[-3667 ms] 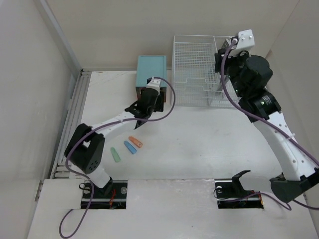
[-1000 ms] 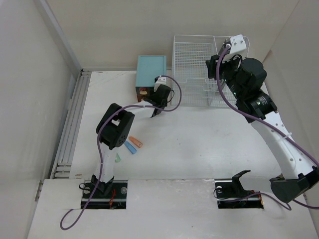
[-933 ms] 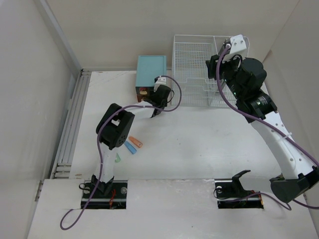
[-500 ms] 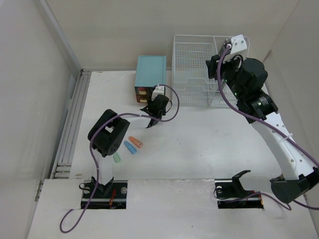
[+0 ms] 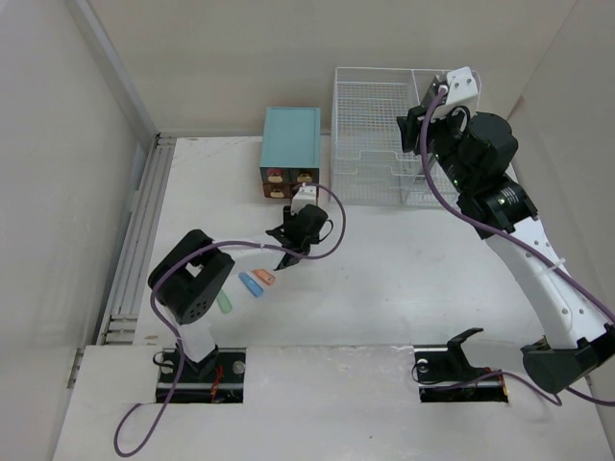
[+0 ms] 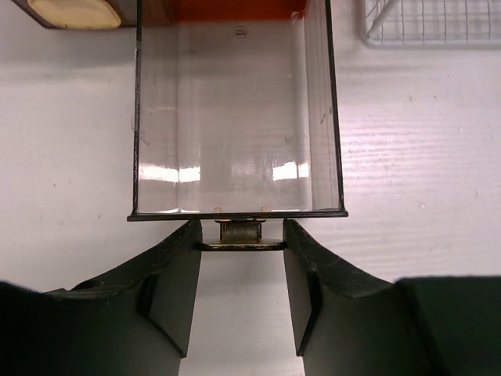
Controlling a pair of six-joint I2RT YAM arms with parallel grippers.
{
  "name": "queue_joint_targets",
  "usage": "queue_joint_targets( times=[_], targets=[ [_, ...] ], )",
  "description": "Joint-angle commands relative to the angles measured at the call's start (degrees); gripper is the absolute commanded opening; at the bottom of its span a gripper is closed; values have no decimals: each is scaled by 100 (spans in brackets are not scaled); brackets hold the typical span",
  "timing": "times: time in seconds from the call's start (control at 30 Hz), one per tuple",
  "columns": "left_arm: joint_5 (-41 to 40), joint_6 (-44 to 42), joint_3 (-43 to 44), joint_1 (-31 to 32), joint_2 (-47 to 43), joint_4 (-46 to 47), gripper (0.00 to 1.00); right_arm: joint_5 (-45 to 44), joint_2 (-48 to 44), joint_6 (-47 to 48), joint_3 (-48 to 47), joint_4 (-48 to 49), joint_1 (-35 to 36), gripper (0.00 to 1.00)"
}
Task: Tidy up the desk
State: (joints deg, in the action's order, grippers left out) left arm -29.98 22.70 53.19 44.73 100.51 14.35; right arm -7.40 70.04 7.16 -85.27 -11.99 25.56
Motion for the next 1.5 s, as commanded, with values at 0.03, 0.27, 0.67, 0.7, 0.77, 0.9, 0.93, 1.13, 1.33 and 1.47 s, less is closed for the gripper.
queue_joint_targets(
  times=[0.03,0.27,0.67,0.7,0.77,0.9,0.93,1.13,1.33,1.47],
  targets=[
    [291,270,-194,176,-505,173,20,125,-193,-118,37,179,-25,58],
    [291,323,-335,247,-559,173,42,125,-193,-118,37,179,-25,58],
    [19,270,-274,624,-1304,-300,72,177,-140,-118,90,179,-25,58],
    [18,270,-274,703,-1680,-397,74,177,-140,-66,90,179,-25,58],
    [-96,270,-274,914,-2130,-668,79,247,-140,4,142,179,-25,59],
    [-228,9,-160,976,-3465,-1187,90,563,-193,311,283,232,-25,80],
    [-454,-133,-160,976,-4025,-1241,93,703,-245,312,283,232,-25,87],
    [-1896,-1362,-141,415,-5637,-1025,99,3021,412,427,-49,-461,-78,100],
    [-2486,-1304,-976,-280,-6535,-855,99,3730,1881,322,-420,-1139,843,90],
    [-2899,-1320,-1127,-342,-6860,-968,99,2947,2539,260,-586,-1042,1828,81]
  ],
)
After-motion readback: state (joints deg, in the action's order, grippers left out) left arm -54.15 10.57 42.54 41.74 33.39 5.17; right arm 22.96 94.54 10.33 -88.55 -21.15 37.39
